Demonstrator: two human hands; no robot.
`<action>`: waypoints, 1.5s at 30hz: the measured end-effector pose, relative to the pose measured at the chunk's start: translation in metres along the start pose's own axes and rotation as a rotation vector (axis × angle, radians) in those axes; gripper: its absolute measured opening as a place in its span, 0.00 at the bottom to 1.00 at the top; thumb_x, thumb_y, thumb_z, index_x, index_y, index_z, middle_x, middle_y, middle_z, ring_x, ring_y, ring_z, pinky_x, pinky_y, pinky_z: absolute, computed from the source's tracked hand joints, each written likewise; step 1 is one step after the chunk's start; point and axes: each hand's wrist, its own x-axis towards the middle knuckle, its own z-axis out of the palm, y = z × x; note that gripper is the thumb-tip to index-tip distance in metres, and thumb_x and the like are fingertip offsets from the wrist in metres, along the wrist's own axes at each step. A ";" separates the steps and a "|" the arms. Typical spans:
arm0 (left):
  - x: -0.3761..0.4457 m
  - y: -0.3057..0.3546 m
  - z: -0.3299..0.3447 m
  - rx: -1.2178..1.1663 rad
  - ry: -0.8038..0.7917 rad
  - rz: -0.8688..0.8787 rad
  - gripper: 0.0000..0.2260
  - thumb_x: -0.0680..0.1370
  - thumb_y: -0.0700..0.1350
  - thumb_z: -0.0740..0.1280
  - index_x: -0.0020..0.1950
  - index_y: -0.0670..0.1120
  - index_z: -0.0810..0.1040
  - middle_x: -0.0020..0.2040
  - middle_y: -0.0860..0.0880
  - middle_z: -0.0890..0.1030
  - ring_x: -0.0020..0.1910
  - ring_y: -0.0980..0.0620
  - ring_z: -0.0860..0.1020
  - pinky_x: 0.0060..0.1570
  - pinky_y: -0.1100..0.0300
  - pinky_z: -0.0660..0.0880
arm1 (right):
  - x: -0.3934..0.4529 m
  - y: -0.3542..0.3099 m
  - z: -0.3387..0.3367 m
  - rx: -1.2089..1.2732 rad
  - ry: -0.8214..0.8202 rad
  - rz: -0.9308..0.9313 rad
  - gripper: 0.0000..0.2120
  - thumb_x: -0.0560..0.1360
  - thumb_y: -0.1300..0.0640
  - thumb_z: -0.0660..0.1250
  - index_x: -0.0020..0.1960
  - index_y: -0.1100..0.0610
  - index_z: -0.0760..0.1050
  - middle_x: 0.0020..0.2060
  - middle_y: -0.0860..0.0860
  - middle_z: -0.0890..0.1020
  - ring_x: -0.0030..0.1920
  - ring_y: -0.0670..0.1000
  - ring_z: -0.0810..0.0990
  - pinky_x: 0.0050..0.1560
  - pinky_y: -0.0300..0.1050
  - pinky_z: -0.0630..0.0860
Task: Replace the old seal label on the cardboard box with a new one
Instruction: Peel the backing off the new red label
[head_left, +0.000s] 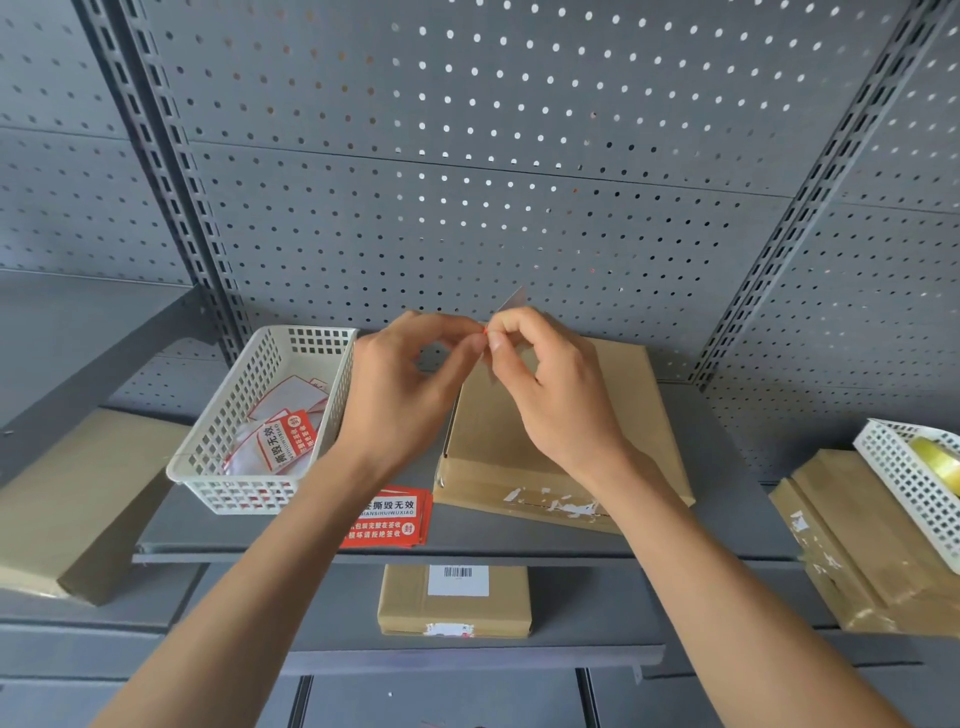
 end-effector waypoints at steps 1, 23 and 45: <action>0.000 -0.001 0.000 0.010 0.001 0.015 0.03 0.80 0.45 0.72 0.50 0.50 0.86 0.46 0.62 0.84 0.45 0.57 0.83 0.48 0.58 0.78 | 0.001 0.001 -0.001 -0.025 -0.001 -0.030 0.04 0.81 0.61 0.65 0.48 0.58 0.77 0.39 0.42 0.77 0.41 0.52 0.78 0.49 0.52 0.75; 0.007 -0.001 -0.008 -0.086 -0.014 -0.135 0.08 0.80 0.41 0.68 0.45 0.49 0.85 0.40 0.57 0.86 0.29 0.60 0.69 0.32 0.63 0.65 | 0.004 0.003 -0.009 0.088 0.046 0.124 0.04 0.72 0.68 0.68 0.42 0.60 0.76 0.36 0.47 0.79 0.39 0.40 0.75 0.46 0.31 0.71; 0.016 -0.007 -0.025 -0.325 0.232 -0.335 0.10 0.76 0.36 0.67 0.39 0.45 0.83 0.36 0.53 0.85 0.38 0.57 0.81 0.45 0.67 0.75 | 0.015 0.016 -0.025 0.125 0.180 0.254 0.07 0.74 0.67 0.66 0.41 0.58 0.76 0.35 0.44 0.79 0.38 0.41 0.76 0.48 0.32 0.73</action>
